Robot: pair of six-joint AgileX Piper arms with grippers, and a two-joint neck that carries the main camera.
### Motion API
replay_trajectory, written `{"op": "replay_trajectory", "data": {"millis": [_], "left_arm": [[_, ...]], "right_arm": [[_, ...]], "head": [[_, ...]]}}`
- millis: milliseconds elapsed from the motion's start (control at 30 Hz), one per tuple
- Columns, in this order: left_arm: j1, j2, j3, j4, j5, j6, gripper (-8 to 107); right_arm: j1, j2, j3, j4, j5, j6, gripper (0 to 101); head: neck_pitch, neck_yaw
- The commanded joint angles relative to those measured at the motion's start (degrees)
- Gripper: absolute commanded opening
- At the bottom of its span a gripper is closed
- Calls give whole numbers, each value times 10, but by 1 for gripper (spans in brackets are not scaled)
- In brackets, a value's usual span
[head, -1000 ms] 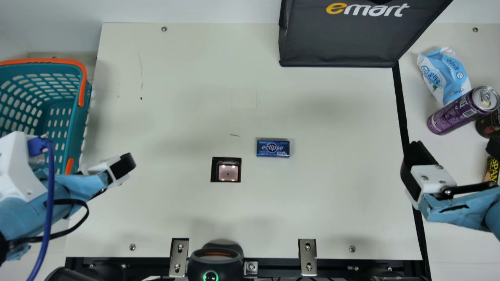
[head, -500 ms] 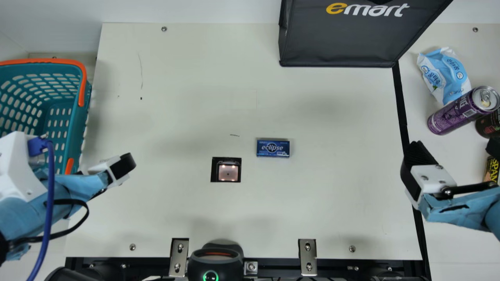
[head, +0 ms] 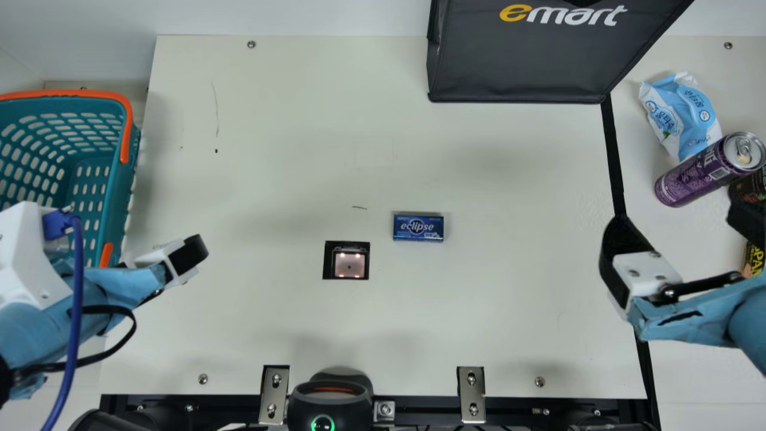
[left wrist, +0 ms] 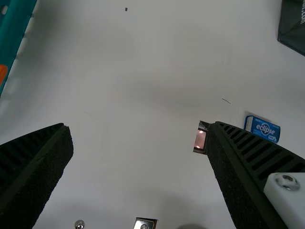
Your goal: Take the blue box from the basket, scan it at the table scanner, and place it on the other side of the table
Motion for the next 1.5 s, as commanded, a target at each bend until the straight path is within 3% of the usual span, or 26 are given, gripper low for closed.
{"op": "replay_trajectory", "data": {"millis": [0,300,500,967,1167,1300,1467], "left_arm": [[0,0,0,0,0,0,90],[0,0,0,0,0,0,90],[0,0,0,0,0,0,90],[0,0,0,0,0,0,90],[0,0,0,0,0,0,90],[0,0,0,0,0,0,90],[0,0,0,0,0,0,90]], "right_arm": [[10,4,3,5,-4,-8,95],[73,23,31,35,-11,-37,95],[121,39,63,25,-26,-22,95],[334,136,125,-86,-83,157,95],[407,190,140,-103,-113,212,95],[434,217,153,-93,-140,203,95],[441,241,171,-67,-177,149,95]], "head": [[-17,0],[-17,0],[-17,0],[-17,0],[-17,0],[-17,0],[-17,0]]}}
